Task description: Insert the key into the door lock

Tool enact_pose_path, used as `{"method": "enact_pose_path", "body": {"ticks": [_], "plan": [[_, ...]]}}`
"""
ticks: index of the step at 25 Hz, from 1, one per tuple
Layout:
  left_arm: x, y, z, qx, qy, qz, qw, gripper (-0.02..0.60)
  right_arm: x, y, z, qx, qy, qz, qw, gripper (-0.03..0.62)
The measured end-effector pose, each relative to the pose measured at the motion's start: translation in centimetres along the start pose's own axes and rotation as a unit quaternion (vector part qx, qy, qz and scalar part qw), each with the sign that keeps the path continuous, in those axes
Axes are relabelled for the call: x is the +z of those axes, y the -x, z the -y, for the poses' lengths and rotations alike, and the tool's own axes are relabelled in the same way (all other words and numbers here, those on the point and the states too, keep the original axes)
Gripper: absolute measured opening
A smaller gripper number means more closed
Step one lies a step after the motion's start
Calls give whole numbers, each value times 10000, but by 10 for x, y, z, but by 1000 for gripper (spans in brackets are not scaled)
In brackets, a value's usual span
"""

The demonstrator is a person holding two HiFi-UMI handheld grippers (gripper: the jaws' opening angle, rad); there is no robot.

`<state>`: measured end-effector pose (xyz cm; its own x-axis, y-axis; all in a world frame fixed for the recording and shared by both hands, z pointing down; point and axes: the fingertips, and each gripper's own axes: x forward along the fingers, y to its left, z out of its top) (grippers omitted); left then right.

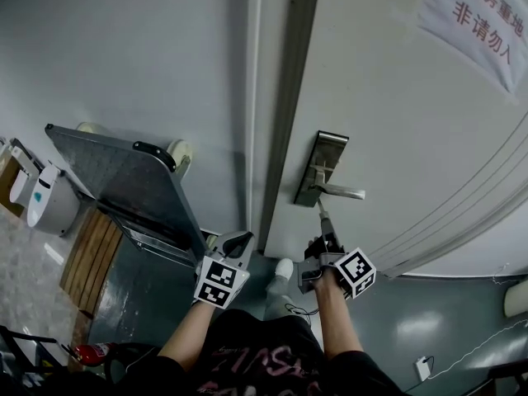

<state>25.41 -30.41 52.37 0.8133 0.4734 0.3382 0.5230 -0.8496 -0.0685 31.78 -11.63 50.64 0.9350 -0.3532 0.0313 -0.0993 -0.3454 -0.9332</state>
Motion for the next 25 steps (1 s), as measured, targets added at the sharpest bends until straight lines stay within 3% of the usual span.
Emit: {"method": "enact_pose_path", "body": {"ticks": [12, 25], "plan": [[7, -46, -9, -111, -208, 58, 9997, 14, 1, -31, 16, 74, -294, -34, 9995, 78], [-1, -51, -17, -116, -144, -46, 9998, 14, 1, -45, 15, 52, -432, 51, 9990, 78]]}}
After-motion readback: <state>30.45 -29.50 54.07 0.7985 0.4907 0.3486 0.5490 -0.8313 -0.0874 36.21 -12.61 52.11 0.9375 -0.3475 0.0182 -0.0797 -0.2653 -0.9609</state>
